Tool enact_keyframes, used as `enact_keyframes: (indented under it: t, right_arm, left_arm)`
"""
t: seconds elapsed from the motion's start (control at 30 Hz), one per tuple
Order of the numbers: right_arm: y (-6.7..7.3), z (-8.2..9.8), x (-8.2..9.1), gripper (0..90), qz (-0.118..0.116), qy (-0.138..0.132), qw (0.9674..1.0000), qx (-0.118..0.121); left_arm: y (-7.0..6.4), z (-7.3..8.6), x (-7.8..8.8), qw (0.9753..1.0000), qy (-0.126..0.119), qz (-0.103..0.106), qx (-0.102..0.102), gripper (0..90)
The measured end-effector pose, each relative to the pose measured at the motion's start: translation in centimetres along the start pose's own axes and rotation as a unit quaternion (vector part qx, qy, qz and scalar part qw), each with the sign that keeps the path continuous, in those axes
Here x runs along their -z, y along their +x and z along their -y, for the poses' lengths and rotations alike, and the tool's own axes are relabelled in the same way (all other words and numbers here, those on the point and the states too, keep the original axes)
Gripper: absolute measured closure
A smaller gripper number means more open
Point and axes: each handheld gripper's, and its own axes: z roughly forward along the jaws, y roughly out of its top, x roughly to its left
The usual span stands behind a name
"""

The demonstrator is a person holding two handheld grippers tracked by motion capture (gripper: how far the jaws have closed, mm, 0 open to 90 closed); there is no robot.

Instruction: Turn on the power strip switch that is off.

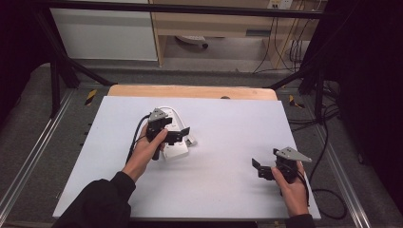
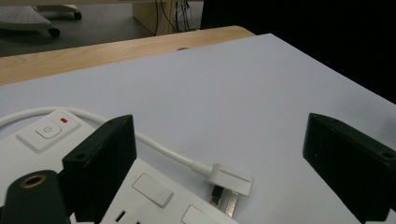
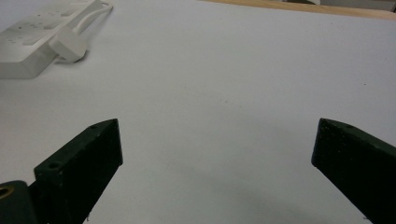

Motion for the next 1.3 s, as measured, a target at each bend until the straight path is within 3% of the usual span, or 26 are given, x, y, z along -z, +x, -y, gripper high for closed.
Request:
enact_keyframes:
  t: [0.07, 0.2, 0.7, 1.3]
  right_arm:
    - [0.0, 0.0, 0.0, 2.2, -0.001, 0.001, 1.0, 0.0]
    - [0.0, 0.0, 0.0, 2.2, -0.001, 0.001, 1.0, -0.001]
    - [0.0, -0.1, 0.0, 2.3, 0.001, 0.004, 1.0, 0.004]
    - [0.1, -0.1, -0.2, 2.2, -0.005, 0.003, 1.0, 0.001]
  left_arm:
    - [0.0, -0.3, 0.5, 0.9998, -0.009, 0.006, 0.017, 10.1]
    - [0.1, -0.6, 1.2, 0.9998, -0.006, 0.007, 0.016, 6.4]
    - [1.9, -1.2, 5.5, 0.9996, -0.015, -0.022, -0.005, 6.6]
    - [3.5, 0.3, 10.1, 0.9988, -0.022, -0.042, -0.012, 6.0]
